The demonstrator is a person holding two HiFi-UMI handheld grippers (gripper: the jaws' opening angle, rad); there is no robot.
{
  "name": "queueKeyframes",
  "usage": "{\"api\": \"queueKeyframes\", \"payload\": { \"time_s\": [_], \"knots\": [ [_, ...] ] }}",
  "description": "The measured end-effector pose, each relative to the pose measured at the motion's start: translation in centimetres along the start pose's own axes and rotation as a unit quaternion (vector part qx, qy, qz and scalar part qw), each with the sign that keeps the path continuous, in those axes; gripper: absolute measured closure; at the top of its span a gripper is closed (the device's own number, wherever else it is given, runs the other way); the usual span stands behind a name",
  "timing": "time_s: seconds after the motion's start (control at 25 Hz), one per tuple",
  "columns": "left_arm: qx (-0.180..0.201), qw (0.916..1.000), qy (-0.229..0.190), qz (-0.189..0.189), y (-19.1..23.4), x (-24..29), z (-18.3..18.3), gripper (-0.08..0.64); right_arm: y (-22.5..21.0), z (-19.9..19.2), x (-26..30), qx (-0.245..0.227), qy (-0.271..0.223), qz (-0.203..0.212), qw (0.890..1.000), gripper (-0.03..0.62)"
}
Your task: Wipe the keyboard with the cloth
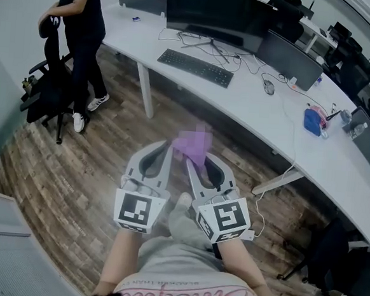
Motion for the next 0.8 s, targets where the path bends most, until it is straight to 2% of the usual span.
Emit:
{"api": "queueKeyframes", "payload": {
  "time_s": [0.36,0.64,0.8],
  "knots": [
    [-0.016,0.9999,0.004,-0.005,4.6,8.8,-0.7,0.554,-6.0,0.6,8.2,0.008,-0.004,-0.002,1.000,0.505],
    [-0.016,0.9995,0.016,-0.022,8.3,16.7,-1.1,0.554,-11.3,1.5,14.7,0.016,-0.004,-0.007,1.000,0.505],
    [0.000,0.9996,0.013,-0.025,9.8,20.3,-1.7,0.553,-13.7,1.5,17.6,0.012,0.000,-0.006,1.000,0.505]
  ]
}}
Point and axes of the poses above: the fingertips, and each gripper's own axes: x forward along the fingers, y to its left, z out of its top, the point moved 2 cm from there along -x, backward along the fingers, and after that the axes turned 5 degrees about -z, right-handed, at the moved point
